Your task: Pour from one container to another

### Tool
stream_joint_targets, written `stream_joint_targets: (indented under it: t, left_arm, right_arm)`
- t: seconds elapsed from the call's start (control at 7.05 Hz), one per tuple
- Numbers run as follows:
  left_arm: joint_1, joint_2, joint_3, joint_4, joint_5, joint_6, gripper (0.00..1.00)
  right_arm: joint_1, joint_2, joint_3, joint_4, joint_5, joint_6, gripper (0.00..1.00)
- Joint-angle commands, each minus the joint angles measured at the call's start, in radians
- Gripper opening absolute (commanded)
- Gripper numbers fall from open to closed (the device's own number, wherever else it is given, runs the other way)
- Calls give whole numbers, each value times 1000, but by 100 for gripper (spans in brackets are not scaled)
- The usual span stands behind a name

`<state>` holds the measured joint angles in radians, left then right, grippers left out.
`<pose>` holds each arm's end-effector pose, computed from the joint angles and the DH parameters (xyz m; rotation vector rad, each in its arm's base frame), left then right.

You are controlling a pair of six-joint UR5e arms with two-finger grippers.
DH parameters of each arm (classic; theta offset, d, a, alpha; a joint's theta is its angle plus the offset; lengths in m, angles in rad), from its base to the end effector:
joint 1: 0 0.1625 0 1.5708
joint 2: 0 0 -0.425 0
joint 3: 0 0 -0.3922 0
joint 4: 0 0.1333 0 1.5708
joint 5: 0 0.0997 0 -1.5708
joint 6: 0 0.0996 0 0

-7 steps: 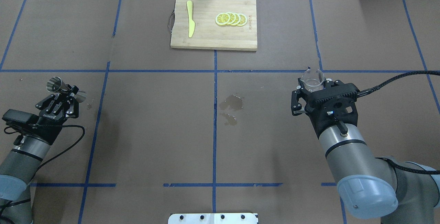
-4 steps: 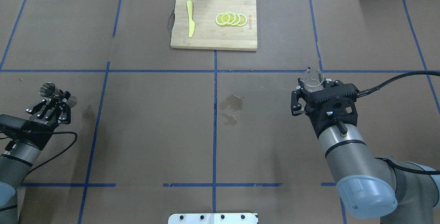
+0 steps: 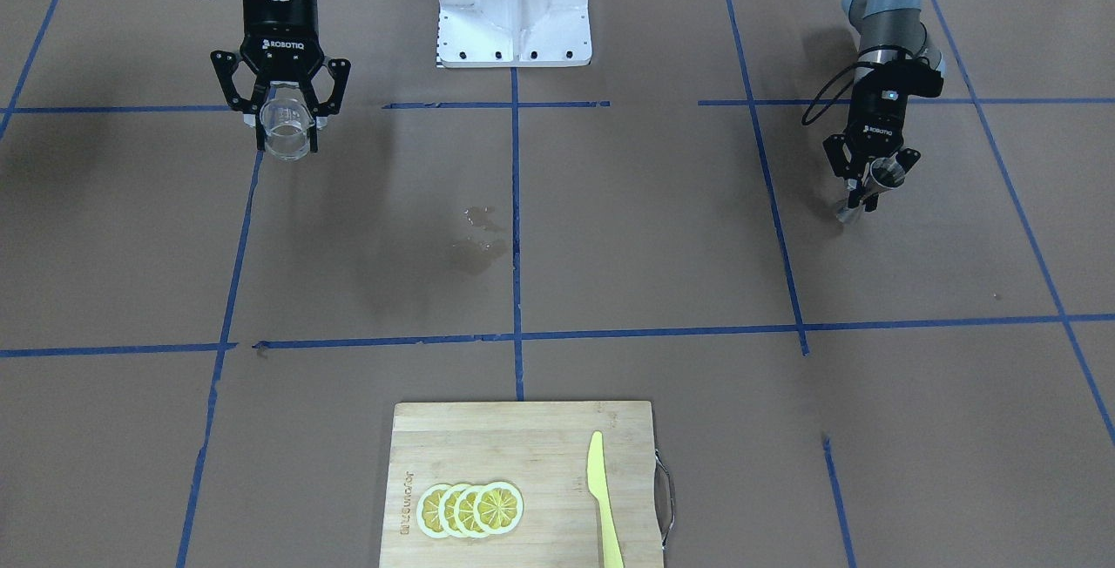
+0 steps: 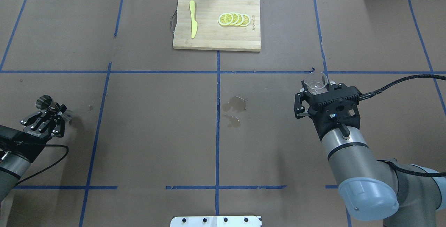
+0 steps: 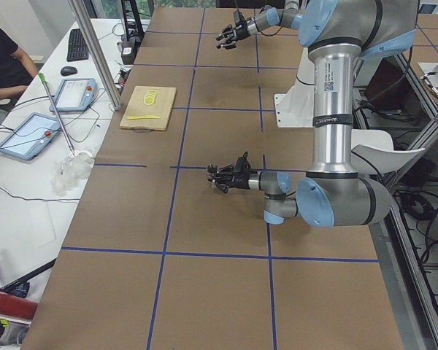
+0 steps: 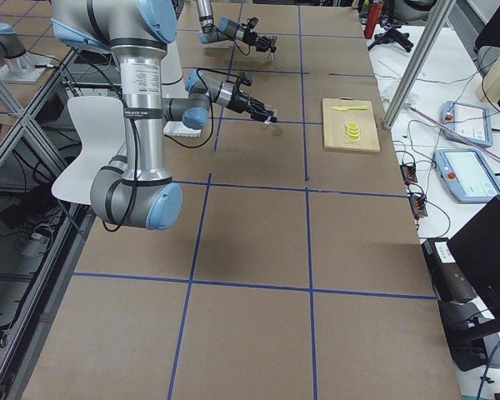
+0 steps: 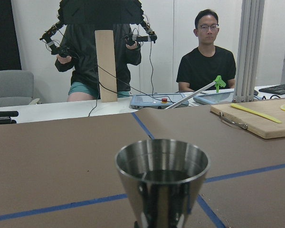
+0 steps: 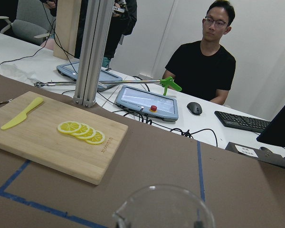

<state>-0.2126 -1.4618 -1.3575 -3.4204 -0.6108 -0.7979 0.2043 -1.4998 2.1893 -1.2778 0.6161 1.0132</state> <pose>0.3331 -0.2917 0.6121 1.2990 0.8511 -0.2886 -0.3834 -0.2986 0.2859 1.1370 -0.5095 0.1619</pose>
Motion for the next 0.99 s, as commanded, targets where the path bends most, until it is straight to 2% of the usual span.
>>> stream_joint_targets:
  t: [0.0,0.85]
  left_arm:
    - [4,33,-17,-3,-47,-20,0]
    - [18,49,-22,10,-63,-21,0]
  right_arm:
    - [0,1,-5,0,1,10,0]
    - [-2,4,-8,0,1,12,0]
